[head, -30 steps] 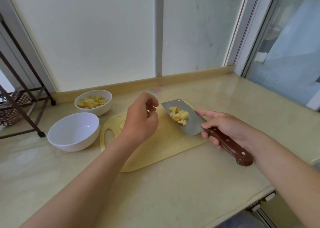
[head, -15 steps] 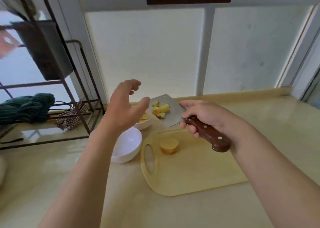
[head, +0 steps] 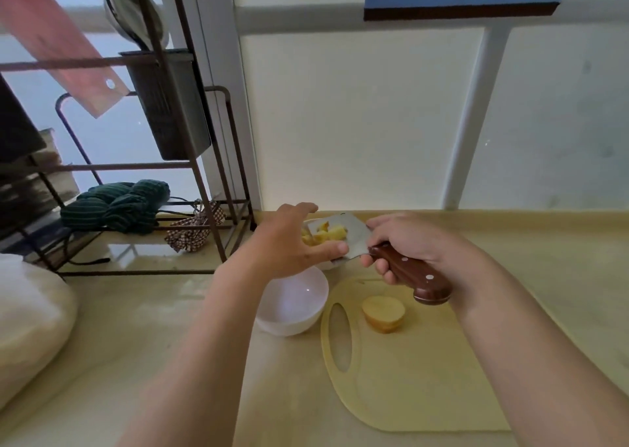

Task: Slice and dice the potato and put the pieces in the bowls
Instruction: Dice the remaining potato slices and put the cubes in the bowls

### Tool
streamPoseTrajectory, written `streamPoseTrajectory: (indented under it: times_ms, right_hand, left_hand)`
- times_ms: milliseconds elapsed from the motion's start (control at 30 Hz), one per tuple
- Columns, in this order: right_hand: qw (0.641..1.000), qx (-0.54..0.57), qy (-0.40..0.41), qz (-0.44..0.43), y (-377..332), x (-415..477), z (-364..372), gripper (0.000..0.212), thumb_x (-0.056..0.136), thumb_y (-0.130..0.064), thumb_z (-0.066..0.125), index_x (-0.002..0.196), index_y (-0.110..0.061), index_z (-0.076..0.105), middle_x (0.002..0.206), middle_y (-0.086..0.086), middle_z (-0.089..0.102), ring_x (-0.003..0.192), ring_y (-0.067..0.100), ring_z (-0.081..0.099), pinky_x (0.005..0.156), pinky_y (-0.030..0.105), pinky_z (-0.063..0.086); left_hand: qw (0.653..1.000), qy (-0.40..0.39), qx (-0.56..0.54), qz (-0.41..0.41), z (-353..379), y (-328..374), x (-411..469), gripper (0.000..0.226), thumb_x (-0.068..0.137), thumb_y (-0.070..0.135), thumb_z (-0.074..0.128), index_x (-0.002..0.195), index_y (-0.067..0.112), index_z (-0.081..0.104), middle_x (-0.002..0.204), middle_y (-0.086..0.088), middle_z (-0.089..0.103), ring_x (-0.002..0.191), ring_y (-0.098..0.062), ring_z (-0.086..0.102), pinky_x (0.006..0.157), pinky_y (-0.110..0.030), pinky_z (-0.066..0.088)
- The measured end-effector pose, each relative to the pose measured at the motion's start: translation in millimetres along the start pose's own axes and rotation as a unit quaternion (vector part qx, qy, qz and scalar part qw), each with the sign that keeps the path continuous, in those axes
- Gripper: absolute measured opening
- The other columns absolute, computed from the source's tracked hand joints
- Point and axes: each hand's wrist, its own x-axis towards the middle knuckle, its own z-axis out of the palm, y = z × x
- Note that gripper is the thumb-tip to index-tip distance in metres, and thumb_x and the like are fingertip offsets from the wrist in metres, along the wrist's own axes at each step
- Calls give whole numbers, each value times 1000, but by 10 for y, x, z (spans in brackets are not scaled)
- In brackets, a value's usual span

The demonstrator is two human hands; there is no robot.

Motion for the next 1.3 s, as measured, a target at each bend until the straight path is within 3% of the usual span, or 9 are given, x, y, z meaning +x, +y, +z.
streamPoseTrajectory:
  times_ms: [200, 400, 567, 700, 867, 967, 1100, 1233, 1300]
  right_hand:
    - [1000, -1, -2, -4, 9, -7, 35, 20, 102, 2, 45, 101, -16, 53, 55, 13, 62, 36, 14, 50, 37, 19, 43]
    - [1000, -6, 2, -5, -1, -13, -54, 36, 103, 1, 45, 134, -15, 50, 59, 15, 62, 35, 14, 50, 37, 19, 43]
    - [999, -30, 3, -15, -76, -107, -133, 26, 103, 3, 47, 128, -3, 49, 59, 15, 62, 35, 13, 49, 35, 19, 43]
    - [998, -62, -3, -7, -103, -149, -212, 34, 102, 2, 47, 136, 0, 45, 61, 15, 63, 36, 13, 49, 35, 19, 42]
    - [995, -99, -19, -3, -139, -207, -359, 27, 102, 1, 49, 127, -6, 51, 60, 13, 65, 39, 15, 49, 36, 21, 42]
    - [992, -120, -26, -3, -148, -232, -407, 27, 101, 1, 50, 117, -19, 56, 65, 13, 66, 40, 15, 50, 36, 22, 42]
    - [992, -123, -18, -9, -130, -199, -429, 52, 101, 1, 51, 148, -19, 43, 66, 15, 67, 39, 16, 51, 36, 22, 42]
    - [992, -122, -14, -15, -132, -195, -416, 54, 101, 1, 51, 151, -18, 41, 67, 16, 66, 39, 16, 51, 36, 22, 42]
    - [992, -125, -15, -17, -134, -202, -412, 54, 101, 0, 51, 151, -18, 42, 67, 16, 67, 39, 16, 51, 36, 22, 42]
  left_hand:
    - [997, -28, 73, -26, 44, 35, 159, 120, 47, 99, 42, 144, 28, 35, 140, -4, 45, 125, -26, 47, 100, -46, 44]
    - [990, -44, 125, -50, 69, 63, 356, 116, 52, 101, 33, 140, 25, 40, 133, -7, 50, 117, -28, 51, 93, -45, 48]
    - [985, -47, 139, -92, 146, 17, 517, 96, 70, 91, 35, 140, 26, 40, 132, -10, 50, 116, -32, 52, 92, -45, 48]
    - [984, -52, 136, -106, 156, 7, 577, 91, 74, 88, 36, 141, 27, 39, 134, -12, 48, 119, -33, 50, 93, -43, 46]
    - [985, -68, 108, -118, 134, -58, 617, 92, 73, 87, 38, 143, 27, 37, 138, -8, 47, 116, -29, 52, 96, -46, 48]
    - [988, -64, 89, -109, 106, -74, 644, 80, 81, 75, 49, 144, 26, 38, 140, -3, 48, 112, -23, 56, 92, -37, 49]
    - [993, -52, 8, -102, 81, -24, 671, 54, 89, 53, 54, 136, 27, 47, 129, 4, 53, 99, -16, 58, 79, -31, 49]
    - [994, -53, -21, -94, 138, 74, 662, 78, 80, 75, 48, 141, 26, 44, 141, 2, 48, 121, -22, 51, 85, -33, 43]
    - [995, -46, 8, -90, 170, 113, 654, 82, 82, 76, 48, 144, 23, 40, 144, -1, 47, 124, -23, 49, 86, -32, 40]
